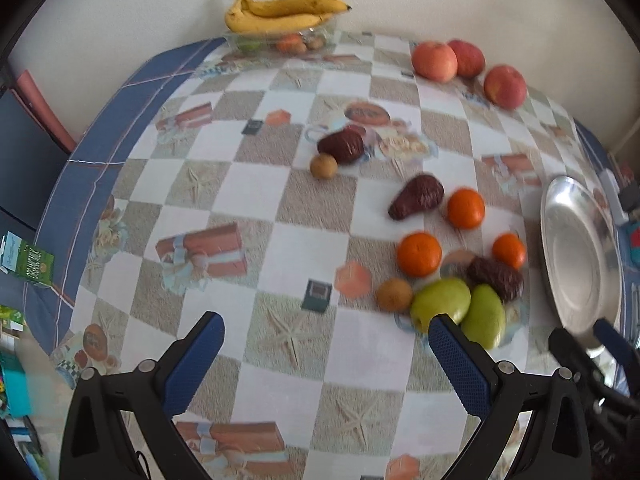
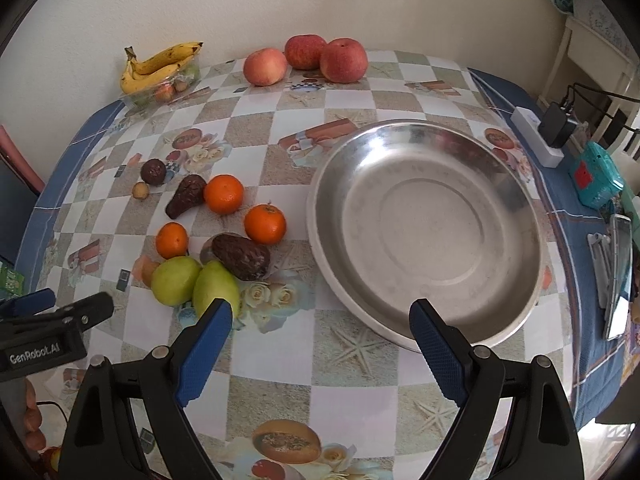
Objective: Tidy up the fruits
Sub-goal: 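Close the right tool on the green apple while the left tool grasps a small brown fruit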
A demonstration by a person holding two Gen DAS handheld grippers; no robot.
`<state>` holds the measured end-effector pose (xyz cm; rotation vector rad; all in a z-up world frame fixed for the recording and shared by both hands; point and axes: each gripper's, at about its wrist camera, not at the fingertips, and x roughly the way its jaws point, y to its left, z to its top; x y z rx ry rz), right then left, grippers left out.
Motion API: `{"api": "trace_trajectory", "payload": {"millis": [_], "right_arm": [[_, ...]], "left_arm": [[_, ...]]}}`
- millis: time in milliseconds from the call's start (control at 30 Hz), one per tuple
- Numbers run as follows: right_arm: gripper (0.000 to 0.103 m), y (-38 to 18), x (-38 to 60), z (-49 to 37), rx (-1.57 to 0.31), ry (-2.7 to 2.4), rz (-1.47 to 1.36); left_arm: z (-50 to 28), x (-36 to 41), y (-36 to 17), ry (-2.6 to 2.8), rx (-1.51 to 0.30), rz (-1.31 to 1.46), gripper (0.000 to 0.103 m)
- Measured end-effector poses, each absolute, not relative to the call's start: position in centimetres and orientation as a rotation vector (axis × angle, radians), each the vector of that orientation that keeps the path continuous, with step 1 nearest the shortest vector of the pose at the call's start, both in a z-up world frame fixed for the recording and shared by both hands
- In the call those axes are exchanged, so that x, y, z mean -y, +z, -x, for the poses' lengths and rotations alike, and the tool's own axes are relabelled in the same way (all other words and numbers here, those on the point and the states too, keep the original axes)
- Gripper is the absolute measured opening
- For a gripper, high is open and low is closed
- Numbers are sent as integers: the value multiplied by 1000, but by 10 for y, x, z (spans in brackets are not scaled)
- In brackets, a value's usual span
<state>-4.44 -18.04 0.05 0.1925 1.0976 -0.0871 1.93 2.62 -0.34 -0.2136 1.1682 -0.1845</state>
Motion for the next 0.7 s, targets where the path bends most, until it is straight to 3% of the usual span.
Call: {"api": "trace_trajectory", "payload": {"millis": [233,367,533,700], "right_arm": [[91,2,157,25,-1083,11,-273],[91,-1,145,14,-1110,20,-268],[86,-7,136,3,-1142,31,-257],[74,-11,133,-1,-1169,54,-259]], "left_arm": [[-41,-35,17,-90,-1065,139,103],[-59,-29,-1,-131,-1211,193,103],[-64,-26,-7,-94,-1236,172,101],[-59,-27,-18,-103,-1260,152,82]]}}
